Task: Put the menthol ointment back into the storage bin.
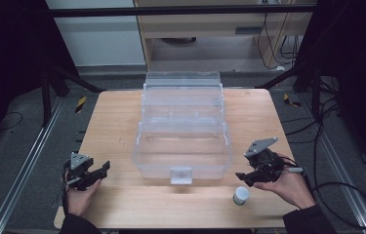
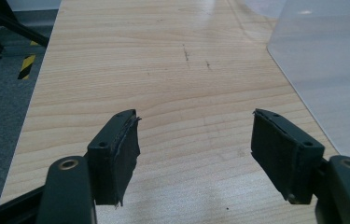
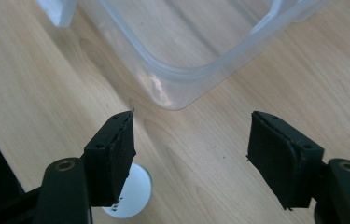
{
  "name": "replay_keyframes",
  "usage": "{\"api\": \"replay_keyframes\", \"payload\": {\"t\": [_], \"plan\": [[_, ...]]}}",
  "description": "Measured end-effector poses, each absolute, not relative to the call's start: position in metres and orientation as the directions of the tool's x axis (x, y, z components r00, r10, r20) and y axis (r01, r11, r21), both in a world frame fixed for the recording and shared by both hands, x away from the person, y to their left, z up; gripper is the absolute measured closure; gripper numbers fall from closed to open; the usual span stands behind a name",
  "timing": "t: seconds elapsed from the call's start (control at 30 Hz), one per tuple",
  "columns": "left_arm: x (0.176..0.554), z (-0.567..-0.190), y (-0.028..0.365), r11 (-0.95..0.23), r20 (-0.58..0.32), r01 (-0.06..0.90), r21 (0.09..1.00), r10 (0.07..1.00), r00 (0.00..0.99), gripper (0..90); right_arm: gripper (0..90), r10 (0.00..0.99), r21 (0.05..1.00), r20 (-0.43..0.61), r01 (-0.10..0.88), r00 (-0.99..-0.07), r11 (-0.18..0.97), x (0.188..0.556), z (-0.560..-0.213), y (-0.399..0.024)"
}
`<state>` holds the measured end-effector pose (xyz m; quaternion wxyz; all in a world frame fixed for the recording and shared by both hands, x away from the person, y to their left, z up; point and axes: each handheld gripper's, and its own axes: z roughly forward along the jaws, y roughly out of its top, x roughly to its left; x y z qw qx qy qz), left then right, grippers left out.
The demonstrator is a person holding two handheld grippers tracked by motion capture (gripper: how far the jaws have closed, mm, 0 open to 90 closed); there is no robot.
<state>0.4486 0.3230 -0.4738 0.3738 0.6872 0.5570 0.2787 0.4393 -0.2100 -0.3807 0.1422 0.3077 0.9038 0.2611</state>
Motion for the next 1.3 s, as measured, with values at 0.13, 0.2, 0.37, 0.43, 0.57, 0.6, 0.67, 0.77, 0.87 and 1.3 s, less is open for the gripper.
{"api": "replay_keyframes", "payload": {"t": [0.13, 0.2, 0.37, 0.43, 0.57, 0.6, 0.67, 0.77, 0.87, 1.3], "plan": [[0.449, -0.474, 0.323, -0.101, -0.032, 0.557, 0.824, 0.974, 0.225, 31.7, 31.2, 0.607, 0.526, -0.091, 0.480, -0.789, 0.702, 0.438, -0.385, -0.206], [0.449, -0.474, 0.323, -0.102, -0.032, 0.558, 0.823, 0.974, 0.226, 31.7, 30.9, 0.591, 0.504, -0.078, 0.479, -0.803, 0.718, 0.437, -0.387, -0.204], [0.449, -0.474, 0.323, -0.103, -0.032, 0.559, 0.823, 0.974, 0.226, 31.7, 31.0, 0.592, 0.483, -0.057, 0.497, -0.804, 0.721, 0.436, -0.393, -0.205], [0.449, -0.474, 0.323, -0.103, -0.032, 0.559, 0.823, 0.973, 0.227, 31.7, 31.0, 0.589, 0.473, -0.049, 0.500, -0.807, 0.725, 0.435, -0.396, -0.207], [0.449, -0.474, 0.323, -0.105, -0.032, 0.560, 0.822, 0.973, 0.228, 31.7, 30.9, 0.579, 0.451, -0.050, 0.499, -0.814, 0.740, 0.433, -0.398, -0.208], [0.449, -0.474, 0.323, -0.105, -0.031, 0.560, 0.822, 0.973, 0.228, 31.7, 30.7, 0.578, 0.446, -0.047, 0.501, -0.814, 0.742, 0.432, -0.398, -0.207], [0.449, -0.474, 0.323, -0.105, -0.031, 0.560, 0.822, 0.973, 0.228, 31.7, 30.5, 0.569, 0.439, -0.044, 0.496, -0.821, 0.749, 0.431, -0.399, -0.206], [0.449, -0.474, 0.323, -0.106, -0.030, 0.561, 0.821, 0.973, 0.228, 31.7, 30.3, 0.559, 0.421, -0.043, 0.492, -0.828, 0.762, 0.430, -0.400, -0.205], [0.449, -0.474, 0.323, -0.106, -0.030, 0.561, 0.821, 0.973, 0.228, 31.7, 30.0, 0.550, 0.405, -0.042, 0.489, -0.834, 0.773, 0.429, -0.403, -0.203], [0.449, -0.474, 0.323, -0.108, -0.027, 0.560, 0.821, 0.974, 0.226, 31.8, 30.1, 0.502, 0.342, -0.029, 0.463, -0.865, 0.818, 0.426, -0.412, -0.196]]}}
